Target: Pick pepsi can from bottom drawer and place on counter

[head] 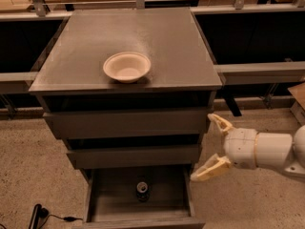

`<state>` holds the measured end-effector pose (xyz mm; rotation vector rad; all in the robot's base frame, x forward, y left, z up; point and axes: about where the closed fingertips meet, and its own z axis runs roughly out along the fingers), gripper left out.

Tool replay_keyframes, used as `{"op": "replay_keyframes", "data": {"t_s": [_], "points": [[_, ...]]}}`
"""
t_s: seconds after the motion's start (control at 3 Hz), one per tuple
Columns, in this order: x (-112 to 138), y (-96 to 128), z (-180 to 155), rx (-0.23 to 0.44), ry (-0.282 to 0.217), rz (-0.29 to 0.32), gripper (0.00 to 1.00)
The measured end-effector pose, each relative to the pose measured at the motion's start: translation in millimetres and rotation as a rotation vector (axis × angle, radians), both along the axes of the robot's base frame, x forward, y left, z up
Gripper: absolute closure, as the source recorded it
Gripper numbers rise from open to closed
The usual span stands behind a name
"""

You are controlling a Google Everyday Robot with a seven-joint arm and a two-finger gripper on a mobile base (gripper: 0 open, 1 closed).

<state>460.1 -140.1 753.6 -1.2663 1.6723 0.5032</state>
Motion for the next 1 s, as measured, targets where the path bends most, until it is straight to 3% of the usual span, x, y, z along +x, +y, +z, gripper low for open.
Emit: {"op": "replay_keyframes", "data": {"t_s": [0.33,0.67,1.0], "points": [[-7,75,-49,0.047,0.006,0.046,0.0],[6,83,-60,0.036,-0.018,-0.008,0.0],[6,83,-60,0.036,-0.018,-0.008,0.0]]}}
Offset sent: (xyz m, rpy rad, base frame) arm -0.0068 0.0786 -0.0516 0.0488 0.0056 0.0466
